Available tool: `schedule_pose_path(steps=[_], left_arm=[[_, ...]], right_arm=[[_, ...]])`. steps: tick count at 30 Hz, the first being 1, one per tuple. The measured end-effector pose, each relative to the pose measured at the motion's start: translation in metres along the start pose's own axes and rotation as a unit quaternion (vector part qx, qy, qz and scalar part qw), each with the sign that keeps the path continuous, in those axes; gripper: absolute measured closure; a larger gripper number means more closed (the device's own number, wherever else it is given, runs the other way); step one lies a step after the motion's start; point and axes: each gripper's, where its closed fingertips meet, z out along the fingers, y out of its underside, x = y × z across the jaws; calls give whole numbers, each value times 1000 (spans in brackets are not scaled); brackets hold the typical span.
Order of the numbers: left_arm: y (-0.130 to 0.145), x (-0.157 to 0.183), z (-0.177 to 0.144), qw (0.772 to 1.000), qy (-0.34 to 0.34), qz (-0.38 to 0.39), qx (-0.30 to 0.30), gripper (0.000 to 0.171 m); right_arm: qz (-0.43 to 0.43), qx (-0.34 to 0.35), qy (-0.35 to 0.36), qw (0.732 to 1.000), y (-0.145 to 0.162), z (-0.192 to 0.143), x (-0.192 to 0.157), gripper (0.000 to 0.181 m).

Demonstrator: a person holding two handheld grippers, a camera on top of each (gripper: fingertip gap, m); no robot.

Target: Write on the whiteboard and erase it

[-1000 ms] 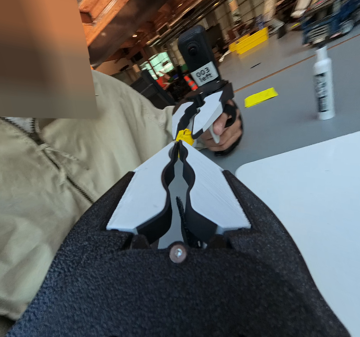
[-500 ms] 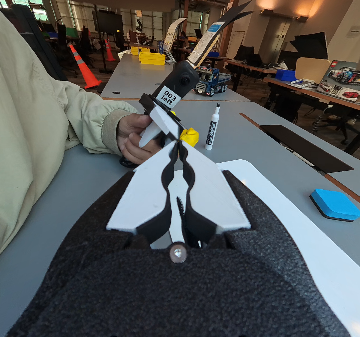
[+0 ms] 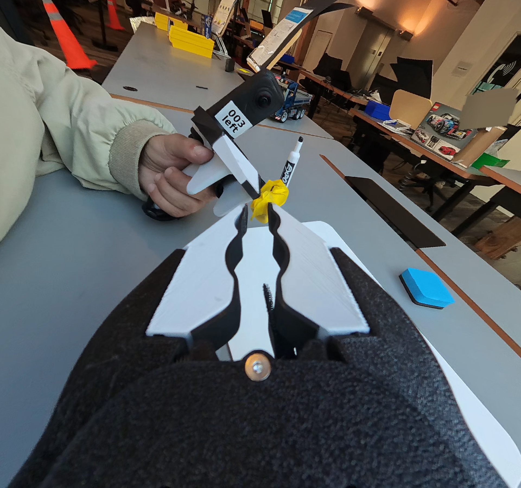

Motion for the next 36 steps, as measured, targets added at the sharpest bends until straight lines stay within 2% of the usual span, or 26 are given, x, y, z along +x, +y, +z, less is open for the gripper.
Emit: schedule_pose_path(steps=[2,7,11,13,15,18,21,26,28,32,33,35,36], left_arm=[[1,-1,0,1000,-2,2,-4,156],[2,-3,0,1000,-4,-4,-8,156],[1,-6,1,1000,-10,-9,-5,155],[1,-6,2,1000,-18,0,-7,148],[1,-4,2,1000,-19,13,-7,152],[2,-4,1,999,-26,33,-18,154],[8,-1,3,997,-25,57,-42,155],[18,-5,4,997,-21,44,-66,155],[20,-10,5,993,-49,75,-81,155],[17,-23,3,965,-143,198,-99,155],[14,-27,1,946,-176,252,-100,154],[8,-36,-5,886,-243,380,-111,154],[7,-36,-6,859,-261,426,-113,154]], right_arm=[[0,0,-1,1000,1,-2,1,176],[-6,-15,0,1000,6,-2,3,181],[24,-27,-17,999,8,0,2,181],[22,-31,-18,999,10,3,0,181],[29,-31,-18,999,10,4,0,181],[59,-24,-12,998,9,0,10,181],[124,0,-16,992,4,-13,29,181],[117,-8,12,993,6,-11,35,181],[111,2,16,994,2,-11,34,181],[123,28,-42,991,-7,-9,15,181],[142,23,-44,989,-3,-8,17,181],[185,7,-54,981,6,-7,21,180],[207,9,-62,976,8,-8,23,170]])
